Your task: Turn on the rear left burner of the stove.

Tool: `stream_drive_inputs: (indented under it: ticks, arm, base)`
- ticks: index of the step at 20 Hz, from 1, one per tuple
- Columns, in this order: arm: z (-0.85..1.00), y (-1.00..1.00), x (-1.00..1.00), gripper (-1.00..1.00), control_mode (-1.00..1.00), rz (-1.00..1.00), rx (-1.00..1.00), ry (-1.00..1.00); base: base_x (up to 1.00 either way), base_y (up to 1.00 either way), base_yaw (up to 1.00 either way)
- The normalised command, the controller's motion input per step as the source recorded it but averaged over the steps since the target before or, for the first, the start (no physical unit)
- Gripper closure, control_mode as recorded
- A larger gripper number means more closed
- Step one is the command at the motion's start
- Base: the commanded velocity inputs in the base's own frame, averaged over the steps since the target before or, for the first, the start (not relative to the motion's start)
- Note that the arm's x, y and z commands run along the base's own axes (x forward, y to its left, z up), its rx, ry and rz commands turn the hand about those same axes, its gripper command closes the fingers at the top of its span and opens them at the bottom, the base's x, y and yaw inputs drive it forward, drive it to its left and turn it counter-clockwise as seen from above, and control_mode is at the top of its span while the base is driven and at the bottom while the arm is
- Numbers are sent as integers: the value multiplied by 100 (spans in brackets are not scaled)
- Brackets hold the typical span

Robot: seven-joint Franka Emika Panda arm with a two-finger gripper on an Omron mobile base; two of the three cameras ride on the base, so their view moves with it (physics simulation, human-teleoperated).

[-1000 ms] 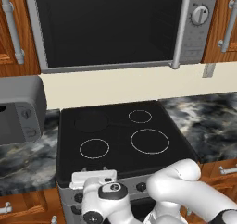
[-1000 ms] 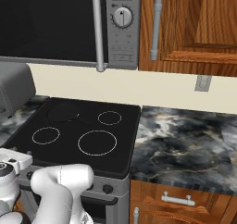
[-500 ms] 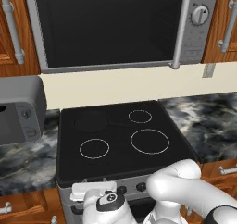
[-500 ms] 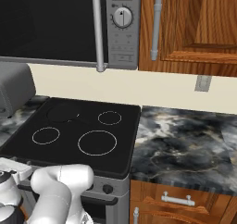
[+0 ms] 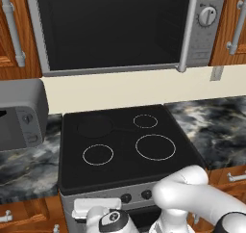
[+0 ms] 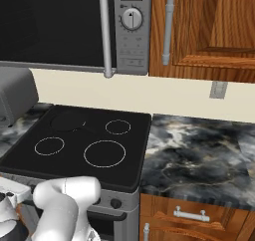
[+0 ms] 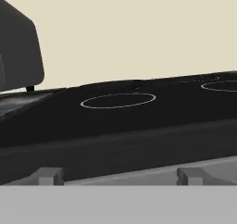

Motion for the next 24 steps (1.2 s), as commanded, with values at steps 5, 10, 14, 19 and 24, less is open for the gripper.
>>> stream_drive_inputs:
  ticks: [5,10,14,19,24]
  arm:
    - [-39,0,-50,-100,-100,0,0,-2]
    - [-24,0,7,-100,-100,0,0,0]
    - [-26,0,12,-100,-100,0,0,0]
    - [-32,-1,4,-100,-100,0,0,0]
    - [-28,-11,8,-100,-100,0,0,0]
  base:
    - [0,0,0]
    - [0,0,0]
    - [0,0,0]
    - [0,0,0]
    - [0,0,0]
